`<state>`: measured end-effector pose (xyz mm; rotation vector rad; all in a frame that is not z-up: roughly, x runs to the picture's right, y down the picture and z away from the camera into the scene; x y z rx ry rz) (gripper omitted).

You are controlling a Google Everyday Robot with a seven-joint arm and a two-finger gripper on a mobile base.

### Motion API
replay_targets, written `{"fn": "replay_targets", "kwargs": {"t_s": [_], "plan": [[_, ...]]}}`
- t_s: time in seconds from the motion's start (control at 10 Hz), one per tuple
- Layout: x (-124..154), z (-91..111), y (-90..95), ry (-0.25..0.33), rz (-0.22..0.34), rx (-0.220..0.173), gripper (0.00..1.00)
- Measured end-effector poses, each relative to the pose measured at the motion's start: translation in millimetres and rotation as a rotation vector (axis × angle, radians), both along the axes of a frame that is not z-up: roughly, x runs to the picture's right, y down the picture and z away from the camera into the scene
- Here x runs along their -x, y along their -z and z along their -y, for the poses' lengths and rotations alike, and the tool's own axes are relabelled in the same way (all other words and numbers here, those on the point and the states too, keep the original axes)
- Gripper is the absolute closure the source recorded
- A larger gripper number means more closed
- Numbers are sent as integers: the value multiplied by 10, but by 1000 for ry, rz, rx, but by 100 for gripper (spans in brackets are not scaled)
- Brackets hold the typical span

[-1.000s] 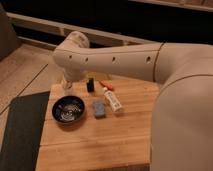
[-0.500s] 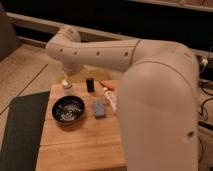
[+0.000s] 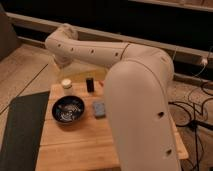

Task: Place the ceramic cup over the eraser

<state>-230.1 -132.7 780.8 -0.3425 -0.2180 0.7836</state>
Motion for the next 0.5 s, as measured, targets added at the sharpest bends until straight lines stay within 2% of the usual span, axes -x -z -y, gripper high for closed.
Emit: {"fn": "replay_targets", "kwargs": {"t_s": [0.1,0.3,0.5], "plan": [[69,113,-22,1,56,-28,35],[78,241,-46,-2,96,-59,35],[116,213,-36,0,103,-51,35]]}}
